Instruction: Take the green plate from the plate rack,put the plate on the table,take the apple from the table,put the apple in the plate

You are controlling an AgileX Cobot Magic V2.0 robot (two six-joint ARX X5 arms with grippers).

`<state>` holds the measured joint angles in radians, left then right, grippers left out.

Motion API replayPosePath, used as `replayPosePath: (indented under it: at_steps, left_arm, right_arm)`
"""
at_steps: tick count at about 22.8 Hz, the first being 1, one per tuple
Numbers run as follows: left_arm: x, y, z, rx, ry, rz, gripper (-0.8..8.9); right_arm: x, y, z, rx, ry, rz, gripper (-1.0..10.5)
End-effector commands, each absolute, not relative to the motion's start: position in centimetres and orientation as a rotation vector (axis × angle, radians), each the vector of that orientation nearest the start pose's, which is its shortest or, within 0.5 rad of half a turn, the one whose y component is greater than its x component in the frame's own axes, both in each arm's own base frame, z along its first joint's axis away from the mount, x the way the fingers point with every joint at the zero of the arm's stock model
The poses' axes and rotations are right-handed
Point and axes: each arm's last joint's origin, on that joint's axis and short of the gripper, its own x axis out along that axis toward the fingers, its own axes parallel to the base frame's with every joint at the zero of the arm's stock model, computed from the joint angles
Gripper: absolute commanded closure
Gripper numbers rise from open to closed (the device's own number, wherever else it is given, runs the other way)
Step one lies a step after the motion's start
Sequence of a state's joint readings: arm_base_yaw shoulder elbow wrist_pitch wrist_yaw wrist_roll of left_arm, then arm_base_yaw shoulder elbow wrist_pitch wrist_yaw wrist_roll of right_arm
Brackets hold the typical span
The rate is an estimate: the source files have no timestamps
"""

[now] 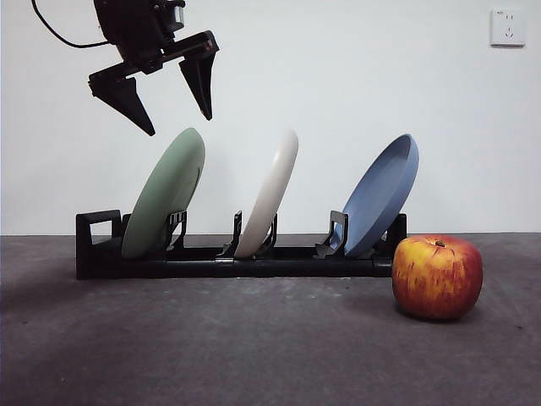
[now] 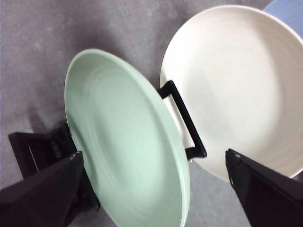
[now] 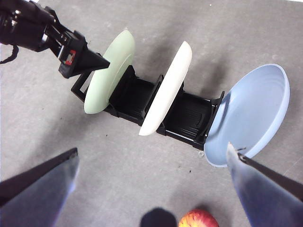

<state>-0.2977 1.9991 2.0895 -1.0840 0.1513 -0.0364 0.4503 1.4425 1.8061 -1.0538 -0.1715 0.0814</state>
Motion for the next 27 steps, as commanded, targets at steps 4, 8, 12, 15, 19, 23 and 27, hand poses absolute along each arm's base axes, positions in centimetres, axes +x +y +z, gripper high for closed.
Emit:
replayPosePath:
  at_steps: [4,8,12,15,19,23,27]
  left_arm:
    - [41.0,-13.2,32.6,0.057,1.059,-0.404,3.13]
    - [41.0,-13.7,32.6,0.061,1.04,-0.415,4.73]
    - [40.8,-14.3,32.6,0.07,1.041,-0.428,6.13]
    - [40.7,-14.4,32.6,0.096,1.044,-0.446,8.32]
    - [40.6,-14.6,32.6,0.09,1.045,-0.461,8.22]
    - [40.6,-15.0,32.7,0.036,1.04,-0.556,8.22]
    - [40.1,-15.7,33.9,0.045,1.008,-0.577,8.22]
  right_arm:
    - [24.1,12.2,44.7,-0.026,0.714,0.567,3.2]
    - [24.1,12.2,44.7,-0.027,0.713,0.566,3.2]
    - [24.1,12.2,44.7,-0.026,0.712,0.566,3.2]
    - [24.1,12.2,44.7,-0.027,0.713,0.566,3.2]
    - [24.1,12.2,44.7,-0.027,0.714,0.566,3.2]
    - [24.1,12.2,44.7,-0.027,0.713,0.566,3.2]
    - [24.1,12.2,44.7,-0.027,0.713,0.566,3.2]
